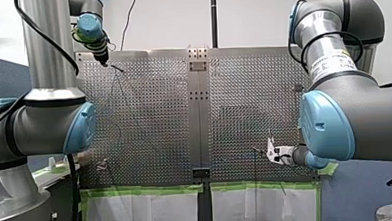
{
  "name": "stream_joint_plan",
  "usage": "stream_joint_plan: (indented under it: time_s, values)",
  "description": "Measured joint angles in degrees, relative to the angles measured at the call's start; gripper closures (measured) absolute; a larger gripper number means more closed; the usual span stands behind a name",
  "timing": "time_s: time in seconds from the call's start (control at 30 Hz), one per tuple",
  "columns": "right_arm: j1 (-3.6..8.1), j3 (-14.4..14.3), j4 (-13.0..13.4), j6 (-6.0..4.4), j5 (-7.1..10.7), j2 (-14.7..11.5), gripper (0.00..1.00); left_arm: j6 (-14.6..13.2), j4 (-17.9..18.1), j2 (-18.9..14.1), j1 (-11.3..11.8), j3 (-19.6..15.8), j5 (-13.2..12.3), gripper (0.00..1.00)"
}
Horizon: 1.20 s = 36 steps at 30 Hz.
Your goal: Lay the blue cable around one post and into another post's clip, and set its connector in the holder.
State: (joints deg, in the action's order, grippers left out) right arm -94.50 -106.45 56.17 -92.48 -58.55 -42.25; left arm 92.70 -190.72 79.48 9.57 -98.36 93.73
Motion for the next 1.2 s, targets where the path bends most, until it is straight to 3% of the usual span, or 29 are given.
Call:
stream_joint_plan:
  time_s: [0.6,0.8,1.03,1.2]
  values:
    - [0.02,-0.03,0.01,0.0,-0.07,0.0,1.0,0.23,-0.1,-0.28,-0.24,-0.15,-0.04,0.0]
    - [0.02,-0.01,0.0,0.0,-0.23,0.01,1.0,-1.19,-0.09,-2.08,-0.94,-1.62,-0.42,0.0]
    - [0.0,-0.03,0.0,0.04,-0.33,0.0,1.0,-4.6,0.3,-4.59,-3.24,-5.79,-2.56,0.0]
    - [-0.12,-0.02,0.0,0.26,-0.34,-0.01,1.0,-3.94,2.16,-4.38,-5.73,-8.43,-3.98,0.0]
